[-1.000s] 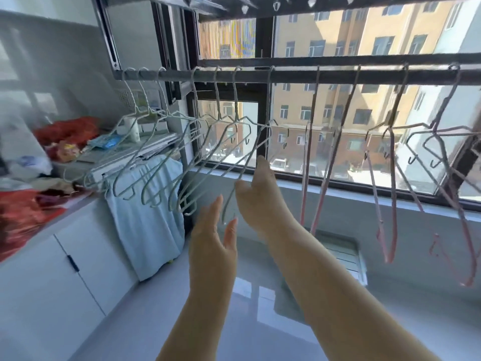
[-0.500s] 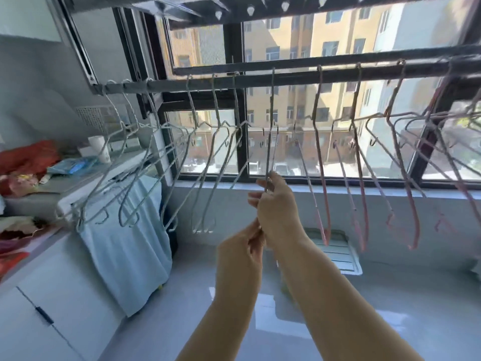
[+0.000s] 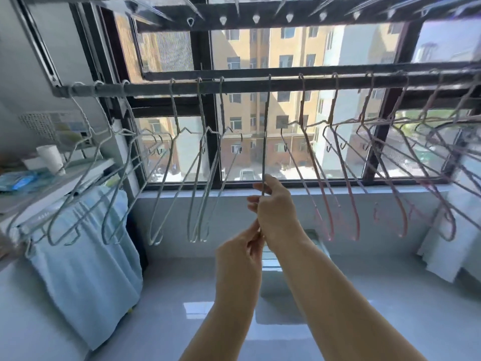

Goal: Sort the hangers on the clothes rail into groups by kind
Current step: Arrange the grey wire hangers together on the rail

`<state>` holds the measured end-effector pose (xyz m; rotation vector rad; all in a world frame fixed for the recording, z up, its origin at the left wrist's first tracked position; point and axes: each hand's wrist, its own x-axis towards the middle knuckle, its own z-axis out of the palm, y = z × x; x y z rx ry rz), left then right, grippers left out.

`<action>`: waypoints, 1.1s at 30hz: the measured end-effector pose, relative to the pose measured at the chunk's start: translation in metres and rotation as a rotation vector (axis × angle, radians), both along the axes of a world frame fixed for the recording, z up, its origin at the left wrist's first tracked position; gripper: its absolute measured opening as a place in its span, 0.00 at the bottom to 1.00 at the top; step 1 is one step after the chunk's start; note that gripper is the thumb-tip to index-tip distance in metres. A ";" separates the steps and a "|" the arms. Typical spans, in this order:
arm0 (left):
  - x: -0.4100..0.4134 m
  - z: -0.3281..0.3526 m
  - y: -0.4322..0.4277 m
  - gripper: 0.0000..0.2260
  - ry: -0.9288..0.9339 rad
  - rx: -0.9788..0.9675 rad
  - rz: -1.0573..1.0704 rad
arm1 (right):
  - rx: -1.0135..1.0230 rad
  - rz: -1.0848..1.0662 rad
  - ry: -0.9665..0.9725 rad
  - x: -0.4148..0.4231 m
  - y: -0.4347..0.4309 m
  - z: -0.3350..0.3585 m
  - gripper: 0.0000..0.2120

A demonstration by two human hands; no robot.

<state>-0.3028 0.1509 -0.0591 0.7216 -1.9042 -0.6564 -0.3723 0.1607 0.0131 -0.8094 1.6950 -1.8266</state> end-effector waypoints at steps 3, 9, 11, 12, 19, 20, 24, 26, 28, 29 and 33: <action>0.002 -0.002 -0.001 0.11 -0.002 0.025 -0.011 | 0.008 0.005 0.016 0.001 0.000 -0.002 0.29; 0.006 -0.002 0.002 0.14 0.022 0.064 -0.038 | 0.024 -0.004 0.085 0.005 0.003 -0.003 0.28; 0.009 0.000 0.004 0.14 0.016 0.077 -0.043 | 0.016 -0.004 0.085 0.006 0.003 -0.003 0.28; 0.010 0.000 0.005 0.14 0.011 0.079 -0.046 | 0.009 0.002 0.074 0.007 0.003 -0.004 0.27; 0.038 0.011 0.005 0.20 -0.001 -0.189 0.075 | 0.121 -0.147 0.571 0.021 0.010 0.003 0.26; 0.043 0.012 0.001 0.19 0.063 -0.280 0.123 | 0.057 -0.164 0.679 0.028 0.011 0.008 0.26; 0.053 0.014 -0.017 0.19 0.160 -0.347 0.288 | 0.070 0.039 0.660 0.042 -0.009 0.022 0.24; 0.054 0.011 -0.026 0.20 0.117 -0.282 0.322 | 0.174 0.163 0.523 0.045 -0.023 0.026 0.23; 0.055 0.009 -0.033 0.20 0.048 -0.223 0.315 | 0.244 0.220 0.401 0.046 -0.035 0.025 0.21; 0.055 0.009 -0.036 0.20 0.009 -0.207 0.294 | 0.237 0.226 0.335 0.046 -0.040 0.022 0.20; 0.057 0.014 -0.041 0.20 -0.084 -0.133 0.233 | 0.135 0.215 0.092 0.047 -0.057 0.012 0.20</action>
